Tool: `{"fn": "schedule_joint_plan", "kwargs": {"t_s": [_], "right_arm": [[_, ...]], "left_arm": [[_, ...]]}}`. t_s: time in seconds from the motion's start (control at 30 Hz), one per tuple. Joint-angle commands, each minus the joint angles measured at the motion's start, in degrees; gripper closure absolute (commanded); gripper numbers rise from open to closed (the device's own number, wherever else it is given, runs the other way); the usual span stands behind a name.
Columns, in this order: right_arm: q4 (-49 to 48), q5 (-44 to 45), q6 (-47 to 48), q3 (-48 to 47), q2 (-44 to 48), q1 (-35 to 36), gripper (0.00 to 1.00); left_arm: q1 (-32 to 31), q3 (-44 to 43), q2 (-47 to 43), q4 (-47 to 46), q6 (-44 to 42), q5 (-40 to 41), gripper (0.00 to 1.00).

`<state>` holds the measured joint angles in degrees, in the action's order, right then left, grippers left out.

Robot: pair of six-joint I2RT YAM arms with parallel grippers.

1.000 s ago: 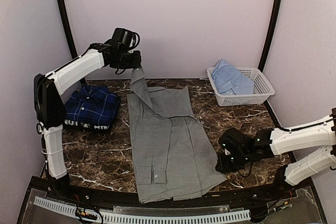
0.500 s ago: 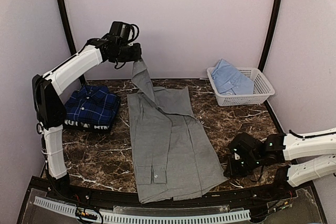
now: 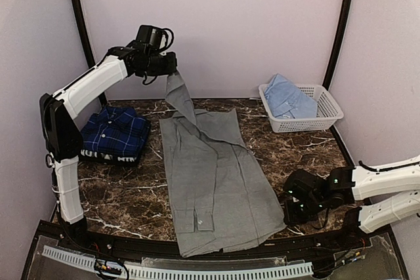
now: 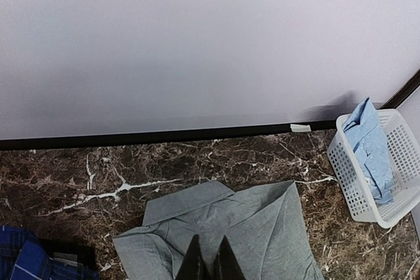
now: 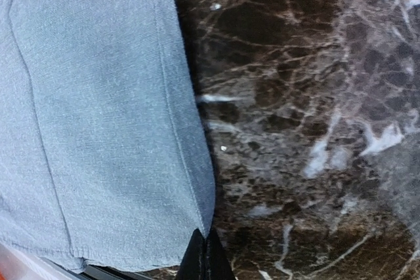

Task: Fold and stack the long sleeve shirts
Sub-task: Pick up the 1/3-folded shirt from the center of the board.

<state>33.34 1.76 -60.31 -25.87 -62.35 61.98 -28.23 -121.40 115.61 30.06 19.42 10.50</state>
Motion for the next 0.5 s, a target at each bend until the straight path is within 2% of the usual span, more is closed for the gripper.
{"fn": "schedule_joint_plan", "kwargs": {"t_s": [0.0,0.2,0.47], "right_arm": [[7.3,5.9,-1.2,-3.7,1.4,1.4,1.0],[5.4,7.6,0.3,-8.1,0.2,4.5,1.0],[-0.4,6.6,5.4,-14.4,-7.0,9.2,1.0]], "left_arm": [[0.4,-2.6,-4.7,-1.2,-1.4,0.9,1.0],[0.4,-2.6,-7.3,-1.2,-1.8,2.7,1.0],[0.9,0.9,-12.2,-1.1,-3.3,7.5,1.0]]}}
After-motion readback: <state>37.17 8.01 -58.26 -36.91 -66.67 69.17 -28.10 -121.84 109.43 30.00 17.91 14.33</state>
